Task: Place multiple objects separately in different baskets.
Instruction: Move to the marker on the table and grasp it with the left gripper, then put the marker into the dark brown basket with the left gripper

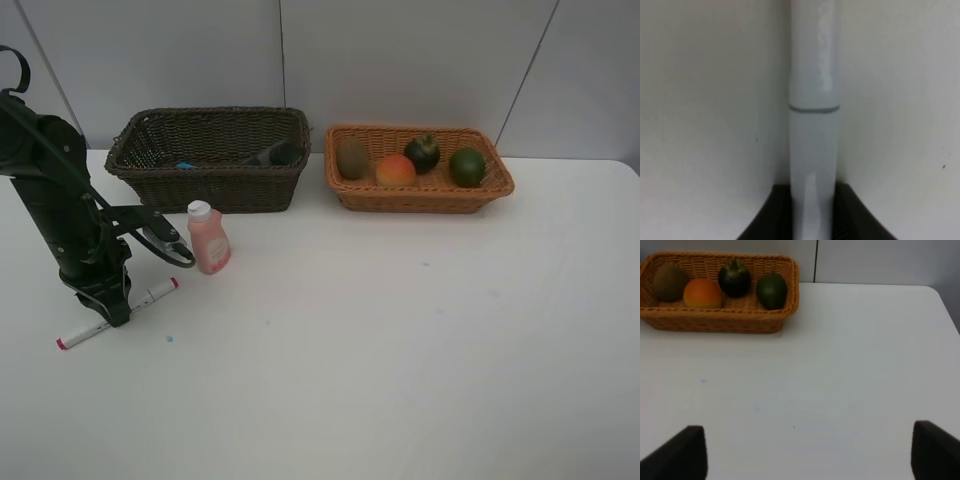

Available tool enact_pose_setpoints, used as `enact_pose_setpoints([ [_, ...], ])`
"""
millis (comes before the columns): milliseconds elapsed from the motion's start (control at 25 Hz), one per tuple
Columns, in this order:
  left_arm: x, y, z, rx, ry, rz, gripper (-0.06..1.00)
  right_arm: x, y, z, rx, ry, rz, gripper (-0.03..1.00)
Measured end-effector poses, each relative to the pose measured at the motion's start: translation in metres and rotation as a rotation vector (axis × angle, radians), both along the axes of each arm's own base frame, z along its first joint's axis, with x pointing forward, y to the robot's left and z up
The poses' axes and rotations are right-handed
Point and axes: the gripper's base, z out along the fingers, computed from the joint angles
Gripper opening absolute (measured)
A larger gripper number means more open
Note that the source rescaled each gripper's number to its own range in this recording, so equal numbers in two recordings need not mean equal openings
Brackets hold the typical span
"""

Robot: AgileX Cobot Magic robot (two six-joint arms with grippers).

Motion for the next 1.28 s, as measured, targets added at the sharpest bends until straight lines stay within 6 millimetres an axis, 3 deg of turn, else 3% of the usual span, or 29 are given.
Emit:
enact_pose_setpoints([
  [360,-0.002,0.000,0.001,0.003,0.021,0.000,0.04,0.000,0.000,0.000,0.000,0.000,0.000,0.99],
  [480,0.000,0.000,0.013,0.003,0.027,-0.001,0.04,0.000,0.000,0.000,0.000,0.000,0.000,0.99],
  [640,0.009,-0.002,0.055,-0.006,-0.004,-0.002,0.04,0.000,0.000,0.000,0.000,0.000,0.000,0.99],
  [960,0.034,-0.005,0.168,-0.026,-0.188,-0.015,0.04,0.000,0.000,0.000,0.000,0.000,0.000,0.99],
  [1120,0.054,-0.008,0.206,-0.039,-0.341,-0.020,0.04,0.000,0.000,0.000,0.000,0.000,0.000,0.99],
  [1280,0.079,-0.012,0.219,-0.053,-0.442,-0.032,0.04,0.000,0.000,0.000,0.000,0.000,0.000,0.99],
])
